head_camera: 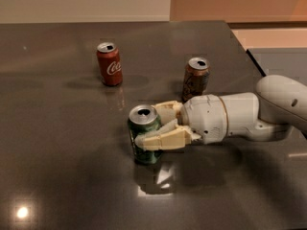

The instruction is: Place green can upright

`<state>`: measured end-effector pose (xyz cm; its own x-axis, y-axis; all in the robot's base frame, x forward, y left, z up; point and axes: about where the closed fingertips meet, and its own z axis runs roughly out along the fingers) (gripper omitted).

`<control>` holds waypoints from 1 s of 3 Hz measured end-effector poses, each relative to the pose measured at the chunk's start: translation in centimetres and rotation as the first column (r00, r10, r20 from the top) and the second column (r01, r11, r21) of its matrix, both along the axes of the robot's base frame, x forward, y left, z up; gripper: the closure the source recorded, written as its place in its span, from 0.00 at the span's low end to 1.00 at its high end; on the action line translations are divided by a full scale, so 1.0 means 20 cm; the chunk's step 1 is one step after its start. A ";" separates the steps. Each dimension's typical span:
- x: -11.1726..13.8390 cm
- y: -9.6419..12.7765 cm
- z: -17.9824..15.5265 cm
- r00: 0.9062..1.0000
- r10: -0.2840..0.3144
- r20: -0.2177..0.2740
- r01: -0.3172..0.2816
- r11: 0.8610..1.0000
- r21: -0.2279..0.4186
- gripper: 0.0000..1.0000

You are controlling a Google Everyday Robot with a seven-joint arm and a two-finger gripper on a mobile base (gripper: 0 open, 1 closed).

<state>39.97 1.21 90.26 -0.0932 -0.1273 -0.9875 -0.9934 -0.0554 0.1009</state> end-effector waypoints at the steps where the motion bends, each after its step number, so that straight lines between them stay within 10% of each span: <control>1: 0.00 -0.01 -0.02 1.000 0.000 0.003 0.000 1.000 0.030 0.59; 3: -0.01 0.01 -0.01 1.000 0.007 0.008 -0.008 1.000 0.027 0.13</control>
Offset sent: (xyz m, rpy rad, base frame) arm -0.0001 -0.0011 -0.0028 0.0275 -0.0030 -0.0003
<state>39.77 1.47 90.15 -0.0848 -0.1008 -0.9913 -0.9936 -0.0655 0.0917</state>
